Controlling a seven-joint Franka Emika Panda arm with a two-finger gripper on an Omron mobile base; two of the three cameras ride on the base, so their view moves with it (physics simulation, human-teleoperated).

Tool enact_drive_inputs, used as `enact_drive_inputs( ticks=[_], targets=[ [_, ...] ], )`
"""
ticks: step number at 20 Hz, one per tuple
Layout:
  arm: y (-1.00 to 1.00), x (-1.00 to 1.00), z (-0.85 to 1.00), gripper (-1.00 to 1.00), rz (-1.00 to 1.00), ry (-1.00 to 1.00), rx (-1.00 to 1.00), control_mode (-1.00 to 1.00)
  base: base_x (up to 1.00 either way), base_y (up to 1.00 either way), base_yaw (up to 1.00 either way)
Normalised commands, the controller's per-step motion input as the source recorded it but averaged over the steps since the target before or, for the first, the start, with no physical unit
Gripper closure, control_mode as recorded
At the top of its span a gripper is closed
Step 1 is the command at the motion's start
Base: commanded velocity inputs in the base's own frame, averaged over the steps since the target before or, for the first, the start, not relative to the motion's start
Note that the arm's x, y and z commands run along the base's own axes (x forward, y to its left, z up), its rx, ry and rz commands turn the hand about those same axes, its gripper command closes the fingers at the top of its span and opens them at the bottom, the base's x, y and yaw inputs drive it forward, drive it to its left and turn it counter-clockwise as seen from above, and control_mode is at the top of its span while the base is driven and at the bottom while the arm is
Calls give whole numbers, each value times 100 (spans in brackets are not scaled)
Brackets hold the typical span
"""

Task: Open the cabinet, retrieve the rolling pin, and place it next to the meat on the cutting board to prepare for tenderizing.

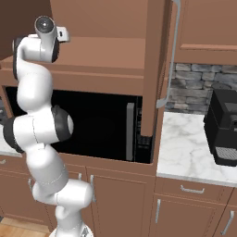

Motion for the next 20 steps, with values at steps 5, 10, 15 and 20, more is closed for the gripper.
enact_drive_inputs(
  ticks=[5, 10, 15, 20],
  targets=[
    [24, 6, -23, 100, 0, 2, 1, -100, 0, 0, 0],
    [2, 0, -39, 100, 0, 0, 5, -100, 0, 0, 0],
    [0, 0, -30, 100, 0, 0, 6, -100, 0, 0, 0],
    [0, 0, -12, 100, 0, 0, 2, -100, 0, 0, 0]
  ],
)
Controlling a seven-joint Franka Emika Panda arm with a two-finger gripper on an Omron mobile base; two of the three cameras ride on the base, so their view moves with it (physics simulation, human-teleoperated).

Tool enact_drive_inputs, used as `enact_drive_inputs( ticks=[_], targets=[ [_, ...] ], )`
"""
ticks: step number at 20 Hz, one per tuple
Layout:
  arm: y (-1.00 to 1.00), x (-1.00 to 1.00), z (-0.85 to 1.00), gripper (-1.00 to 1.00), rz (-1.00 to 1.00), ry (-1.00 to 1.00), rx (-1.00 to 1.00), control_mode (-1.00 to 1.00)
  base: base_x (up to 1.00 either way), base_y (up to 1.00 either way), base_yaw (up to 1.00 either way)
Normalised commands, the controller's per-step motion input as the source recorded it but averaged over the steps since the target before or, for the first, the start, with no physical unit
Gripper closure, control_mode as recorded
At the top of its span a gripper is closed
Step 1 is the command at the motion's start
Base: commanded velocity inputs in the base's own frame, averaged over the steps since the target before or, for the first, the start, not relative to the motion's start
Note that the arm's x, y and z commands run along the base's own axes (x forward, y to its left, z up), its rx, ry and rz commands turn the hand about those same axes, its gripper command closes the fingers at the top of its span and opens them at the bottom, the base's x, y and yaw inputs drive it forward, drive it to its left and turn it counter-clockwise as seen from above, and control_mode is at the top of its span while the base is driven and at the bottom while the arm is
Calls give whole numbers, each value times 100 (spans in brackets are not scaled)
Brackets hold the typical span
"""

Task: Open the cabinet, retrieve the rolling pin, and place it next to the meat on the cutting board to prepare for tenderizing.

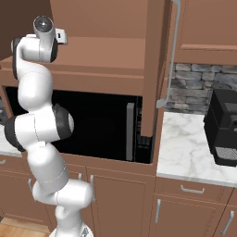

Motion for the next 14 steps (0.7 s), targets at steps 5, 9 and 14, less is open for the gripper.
enact_drive_inputs(
  ticks=[5, 9, 14],
  targets=[
    [0, 0, 0, 100, 0, 0, 0, -100, 0, 0, 0],
    [0, 0, 0, 100, 0, 0, 0, -100, 0, 0, 0],
    [0, -3, 0, 100, 0, -1, 0, -100, 0, 0, 0]
  ],
)
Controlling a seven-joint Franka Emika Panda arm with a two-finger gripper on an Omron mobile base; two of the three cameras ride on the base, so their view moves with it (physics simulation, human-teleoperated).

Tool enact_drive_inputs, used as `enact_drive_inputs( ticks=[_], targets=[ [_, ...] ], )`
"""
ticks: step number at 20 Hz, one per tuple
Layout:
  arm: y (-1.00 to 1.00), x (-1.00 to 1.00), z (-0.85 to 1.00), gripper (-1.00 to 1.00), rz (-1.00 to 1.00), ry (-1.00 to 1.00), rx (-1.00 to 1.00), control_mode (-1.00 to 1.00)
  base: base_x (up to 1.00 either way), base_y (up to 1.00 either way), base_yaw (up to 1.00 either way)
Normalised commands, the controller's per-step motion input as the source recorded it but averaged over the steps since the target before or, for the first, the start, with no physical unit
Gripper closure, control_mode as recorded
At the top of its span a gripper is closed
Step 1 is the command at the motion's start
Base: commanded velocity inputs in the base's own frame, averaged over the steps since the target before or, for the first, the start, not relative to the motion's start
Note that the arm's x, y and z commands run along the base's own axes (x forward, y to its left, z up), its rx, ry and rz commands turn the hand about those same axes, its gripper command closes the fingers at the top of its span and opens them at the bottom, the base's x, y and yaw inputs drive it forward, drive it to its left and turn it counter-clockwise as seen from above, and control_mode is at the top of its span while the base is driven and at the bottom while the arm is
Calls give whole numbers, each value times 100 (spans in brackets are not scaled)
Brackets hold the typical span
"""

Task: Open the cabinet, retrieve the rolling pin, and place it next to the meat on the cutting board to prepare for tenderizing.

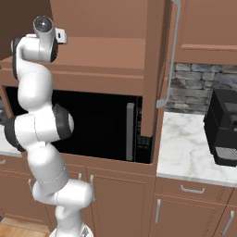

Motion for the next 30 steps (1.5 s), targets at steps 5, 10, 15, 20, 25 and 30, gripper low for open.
enact_drive_inputs(
  ticks=[5, 10, 15, 20, 25, 30],
  targets=[
    [0, -56, 0, 100, -2, -10, -1, -100, 0, 0, 0],
    [0, -83, 2, 100, -6, -13, 0, -100, 0, 0, 0],
    [-22, -79, 14, 100, -14, -4, 0, -100, 0, 0, 0],
    [-62, -58, 40, 100, -8, -1, 0, -100, 0, 0, 0],
    [-38, -72, 20, 100, -11, 0, 0, -100, 0, 0, 0],
    [-30, -86, 2, 100, -10, 0, 0, -100, 0, 0, 0]
  ],
)
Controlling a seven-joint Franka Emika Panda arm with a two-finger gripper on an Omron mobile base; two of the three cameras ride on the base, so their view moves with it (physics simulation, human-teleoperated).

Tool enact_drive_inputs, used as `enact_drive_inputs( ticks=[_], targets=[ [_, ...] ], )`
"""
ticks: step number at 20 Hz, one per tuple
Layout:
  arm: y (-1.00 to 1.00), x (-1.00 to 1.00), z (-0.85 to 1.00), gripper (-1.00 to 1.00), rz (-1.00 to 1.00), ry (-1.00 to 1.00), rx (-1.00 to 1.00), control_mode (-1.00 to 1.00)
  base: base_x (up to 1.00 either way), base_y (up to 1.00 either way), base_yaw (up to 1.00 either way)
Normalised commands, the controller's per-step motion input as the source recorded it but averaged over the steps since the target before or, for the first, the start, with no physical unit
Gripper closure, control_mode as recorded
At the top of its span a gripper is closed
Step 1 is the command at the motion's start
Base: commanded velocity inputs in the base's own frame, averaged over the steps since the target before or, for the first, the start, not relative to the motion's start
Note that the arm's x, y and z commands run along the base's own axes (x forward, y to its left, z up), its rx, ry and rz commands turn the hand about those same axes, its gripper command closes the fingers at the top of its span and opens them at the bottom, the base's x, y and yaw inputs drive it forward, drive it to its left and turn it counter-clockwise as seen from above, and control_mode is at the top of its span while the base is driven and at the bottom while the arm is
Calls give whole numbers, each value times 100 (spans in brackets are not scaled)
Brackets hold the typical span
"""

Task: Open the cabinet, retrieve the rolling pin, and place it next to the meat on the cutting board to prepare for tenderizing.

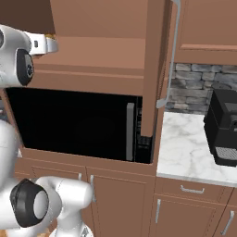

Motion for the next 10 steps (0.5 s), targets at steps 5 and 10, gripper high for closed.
enact_drive_inputs(
  ticks=[5, 10],
  targets=[
    [-35, -88, 5, 100, -7, 0, 0, -100, 0, 0, 0],
    [-31, -88, 1, 100, -7, 0, 0, -100, 0, 0, 0]
  ],
)
